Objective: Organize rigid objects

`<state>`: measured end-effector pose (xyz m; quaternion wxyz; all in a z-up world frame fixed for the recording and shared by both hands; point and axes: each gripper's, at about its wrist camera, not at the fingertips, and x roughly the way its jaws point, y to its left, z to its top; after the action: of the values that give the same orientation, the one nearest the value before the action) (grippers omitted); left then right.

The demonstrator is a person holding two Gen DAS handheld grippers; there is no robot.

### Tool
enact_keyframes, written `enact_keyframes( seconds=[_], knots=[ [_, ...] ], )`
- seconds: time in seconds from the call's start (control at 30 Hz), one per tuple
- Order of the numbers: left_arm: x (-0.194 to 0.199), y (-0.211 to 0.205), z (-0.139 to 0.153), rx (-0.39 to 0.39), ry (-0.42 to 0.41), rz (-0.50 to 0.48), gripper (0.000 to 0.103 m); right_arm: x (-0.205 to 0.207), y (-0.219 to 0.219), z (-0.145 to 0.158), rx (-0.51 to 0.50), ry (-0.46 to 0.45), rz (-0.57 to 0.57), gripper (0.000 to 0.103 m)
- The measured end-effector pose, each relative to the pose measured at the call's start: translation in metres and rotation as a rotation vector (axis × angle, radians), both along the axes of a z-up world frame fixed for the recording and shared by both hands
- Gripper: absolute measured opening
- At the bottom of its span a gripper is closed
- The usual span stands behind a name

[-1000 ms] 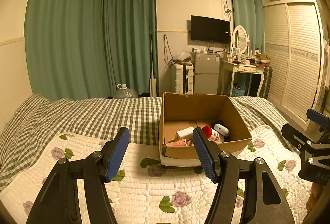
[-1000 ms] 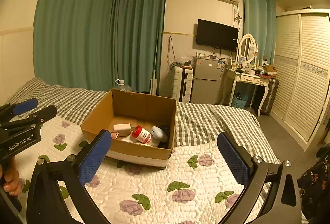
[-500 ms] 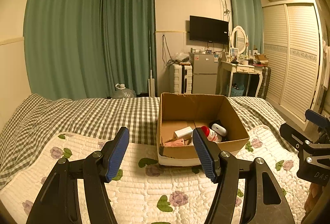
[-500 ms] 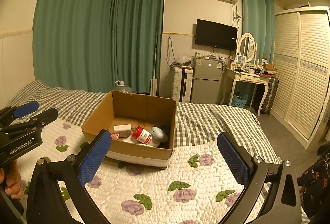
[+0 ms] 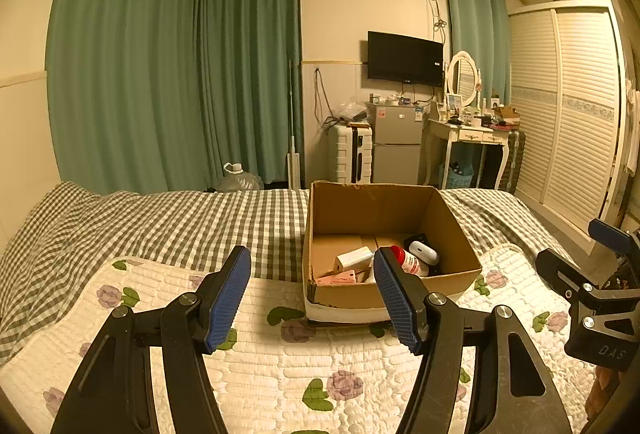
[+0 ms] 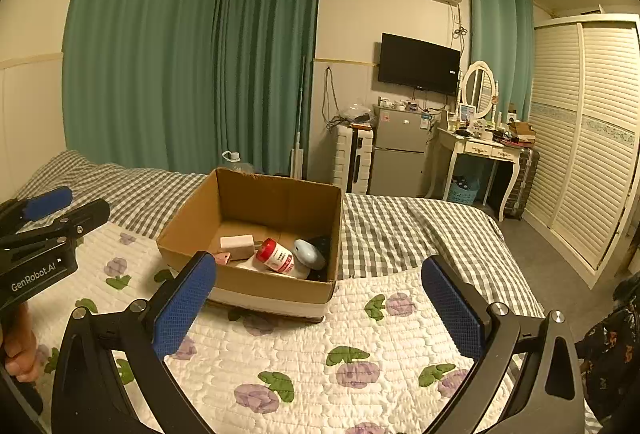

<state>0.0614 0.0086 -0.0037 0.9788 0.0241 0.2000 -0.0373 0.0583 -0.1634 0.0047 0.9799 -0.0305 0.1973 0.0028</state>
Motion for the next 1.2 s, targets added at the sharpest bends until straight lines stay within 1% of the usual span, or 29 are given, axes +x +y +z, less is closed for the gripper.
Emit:
enact_keyframes(
  seconds=[0.27, 0.43, 0.73, 1.0, 1.2],
  knots=[
    [-0.001, -0.006, 0.0, 0.011, 0.013, -0.013, 0.067, -0.002, -0.002, 0.001, -0.001, -0.002, 0.001, 0.103],
    [0.001, -0.01, -0.001, 0.02, 0.037, -0.013, 0.067, -0.003, -0.002, 0.001, 0.0, -0.002, 0.003, 0.103],
    [-0.003, -0.01, 0.001, 0.012, 0.022, 0.001, 0.067, -0.004, -0.002, 0.001, 0.0, -0.003, 0.004, 0.103],
    [-0.005, -0.01, 0.002, 0.017, 0.027, 0.002, 0.067, -0.006, 0.0, 0.002, -0.002, -0.004, 0.005, 0.103],
    [-0.01, -0.015, 0.005, 0.028, -0.001, -0.006, 0.067, -0.006, 0.0, 0.002, -0.001, -0.005, 0.005, 0.103]
  ],
)
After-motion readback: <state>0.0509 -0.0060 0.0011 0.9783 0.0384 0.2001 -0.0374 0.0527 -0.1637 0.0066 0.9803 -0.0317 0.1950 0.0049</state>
